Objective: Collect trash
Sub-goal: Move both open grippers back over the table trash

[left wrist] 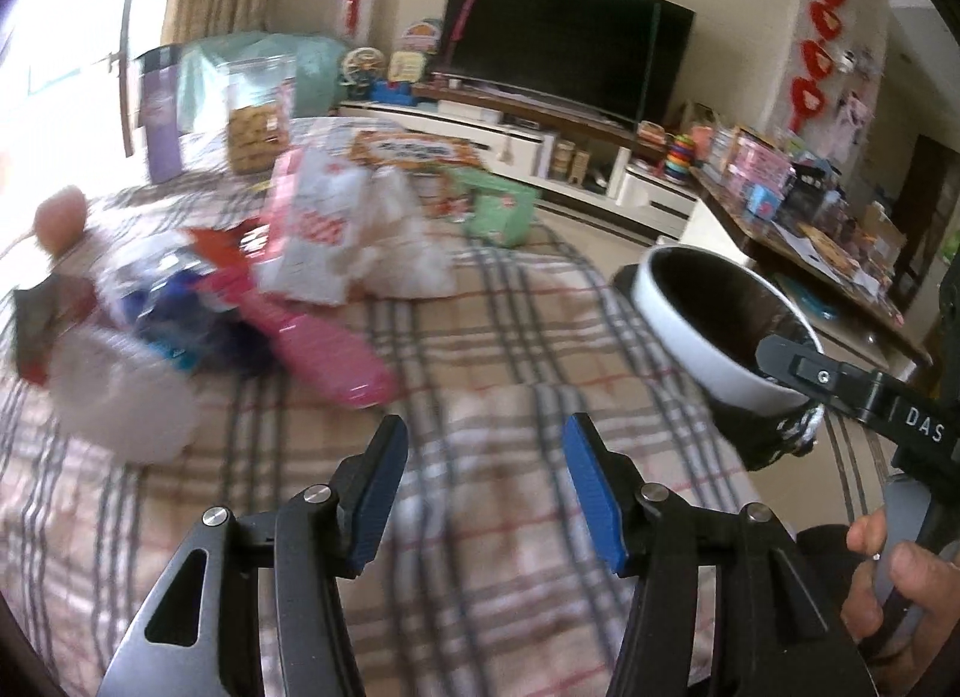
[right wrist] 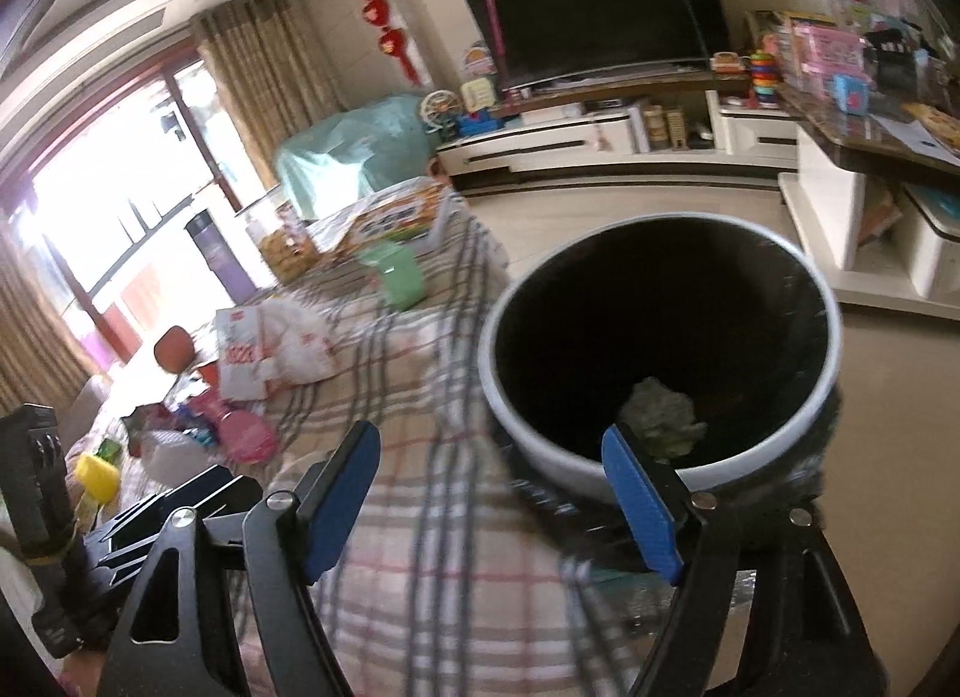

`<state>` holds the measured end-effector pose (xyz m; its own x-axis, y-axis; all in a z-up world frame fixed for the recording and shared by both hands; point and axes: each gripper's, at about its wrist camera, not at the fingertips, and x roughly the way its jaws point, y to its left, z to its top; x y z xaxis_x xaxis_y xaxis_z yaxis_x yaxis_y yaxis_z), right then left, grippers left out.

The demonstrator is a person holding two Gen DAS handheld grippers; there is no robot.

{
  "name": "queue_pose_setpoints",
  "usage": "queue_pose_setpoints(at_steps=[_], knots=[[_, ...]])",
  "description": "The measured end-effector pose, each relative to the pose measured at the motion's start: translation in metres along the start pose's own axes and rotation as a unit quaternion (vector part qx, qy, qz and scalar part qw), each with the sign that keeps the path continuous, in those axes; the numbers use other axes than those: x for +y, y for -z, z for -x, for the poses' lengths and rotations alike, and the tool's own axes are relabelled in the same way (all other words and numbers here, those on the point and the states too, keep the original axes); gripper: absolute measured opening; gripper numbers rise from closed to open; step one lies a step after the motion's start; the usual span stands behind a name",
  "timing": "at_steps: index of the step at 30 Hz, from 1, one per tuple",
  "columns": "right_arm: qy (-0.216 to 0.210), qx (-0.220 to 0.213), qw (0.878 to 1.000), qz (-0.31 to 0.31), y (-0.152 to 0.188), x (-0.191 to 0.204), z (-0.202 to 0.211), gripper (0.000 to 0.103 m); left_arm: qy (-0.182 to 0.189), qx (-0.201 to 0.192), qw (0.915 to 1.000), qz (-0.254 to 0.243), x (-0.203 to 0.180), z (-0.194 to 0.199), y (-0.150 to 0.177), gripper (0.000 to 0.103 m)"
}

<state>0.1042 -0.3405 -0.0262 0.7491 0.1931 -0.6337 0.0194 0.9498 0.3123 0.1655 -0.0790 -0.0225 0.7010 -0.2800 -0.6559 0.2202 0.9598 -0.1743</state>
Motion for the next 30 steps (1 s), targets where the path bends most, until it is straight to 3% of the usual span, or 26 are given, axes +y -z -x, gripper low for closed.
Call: queue_pose_setpoints(at_steps=[19, 30], knots=[[-0.076, 0.050, 0.994, 0.066, 0.032, 0.093, -0.035, 0.079, -0.079, -0.012, 0.9942, 0.072, 0.059, 0.088, 0.052, 0.054], [-0.109, 0.071, 0.985, 0.115, 0.035, 0.131, -0.068, 0.079, -0.094, -0.014, 0.9896, 0.108, 0.080, 0.095, 0.041, 0.054]])
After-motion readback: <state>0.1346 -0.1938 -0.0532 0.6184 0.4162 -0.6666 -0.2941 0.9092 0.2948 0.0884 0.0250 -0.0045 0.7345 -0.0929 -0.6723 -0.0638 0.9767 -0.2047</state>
